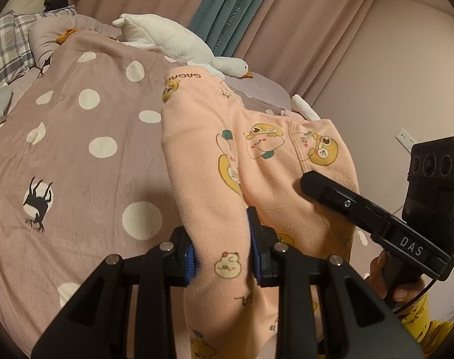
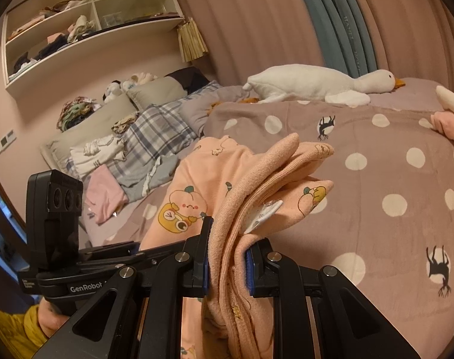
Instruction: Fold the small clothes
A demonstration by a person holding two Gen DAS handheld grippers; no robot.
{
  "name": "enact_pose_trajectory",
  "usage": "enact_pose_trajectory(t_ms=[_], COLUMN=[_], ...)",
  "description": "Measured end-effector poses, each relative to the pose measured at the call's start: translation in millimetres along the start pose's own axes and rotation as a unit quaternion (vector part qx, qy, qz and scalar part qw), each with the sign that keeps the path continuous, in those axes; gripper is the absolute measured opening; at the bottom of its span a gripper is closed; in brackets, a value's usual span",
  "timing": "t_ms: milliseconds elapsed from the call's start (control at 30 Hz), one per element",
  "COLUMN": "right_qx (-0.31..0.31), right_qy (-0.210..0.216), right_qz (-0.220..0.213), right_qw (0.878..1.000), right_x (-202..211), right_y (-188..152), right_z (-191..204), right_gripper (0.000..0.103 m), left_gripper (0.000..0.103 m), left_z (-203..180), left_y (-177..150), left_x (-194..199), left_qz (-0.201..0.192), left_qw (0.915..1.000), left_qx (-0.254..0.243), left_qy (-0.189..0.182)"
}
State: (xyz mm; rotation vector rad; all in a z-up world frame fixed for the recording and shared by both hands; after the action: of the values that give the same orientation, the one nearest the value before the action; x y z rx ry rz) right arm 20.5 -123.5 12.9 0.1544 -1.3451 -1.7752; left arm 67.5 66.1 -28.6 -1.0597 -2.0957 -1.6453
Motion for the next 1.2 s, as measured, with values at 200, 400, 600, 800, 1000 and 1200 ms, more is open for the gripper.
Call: enact_pose_trajectory(t_ms=[200,400,600,800,1000,1200], right_qx=[0.003,-0.003,-0.009,-0.014,-0.014,-0.015], right_qy=[-0.001,-0.004,-0.006,-0.006,-0.009,-0.009], right_qz=[-0.012,-0.015,-0.013,-0.008,0.003,0.016], right_qw=[1.000,1.000,1.000,1.000,1.000,1.000], right_x=[-6,-13,-20,-29,-42,-57], right_y=[11,16,20,22,21,22], right_z=[-7,-18,-28,-38,-42,-48], right_gripper=[0.020,0.020,0.020,0.020,0.020,0.020], left_gripper=[0.027,0.027,0.027,0.027,0.027,0.027], left_z=[1,1,3,7,17,28], left_y=[15,25,33,39,43,44], left_x=[-13,-31,-48,-63,-80,-96], left_qz=[-0.003,0.003,0.011,0.018,0.028,0.037], left_qw=[1.0000,0.9999,0.9998,0.9996,0.9993,0.9989], left_qx=[-0.007,-0.010,-0.013,-0.011,-0.006,0.001], left_qy=[0.004,0.009,0.013,0.017,0.023,0.029])
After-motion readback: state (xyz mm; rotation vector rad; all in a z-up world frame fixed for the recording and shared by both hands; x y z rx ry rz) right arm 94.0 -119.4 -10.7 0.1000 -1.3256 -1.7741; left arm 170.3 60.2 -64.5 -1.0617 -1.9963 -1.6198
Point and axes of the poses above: each gripper's, at about its wrist camera, not at the fingertips, and x roughly against the way its jaws point, z to its left, y to its top, the point moved 4 cm from there along -x, roughly the way its jaws point, and after that the axes turned 11 degrees about y, right-handed, at the moved point
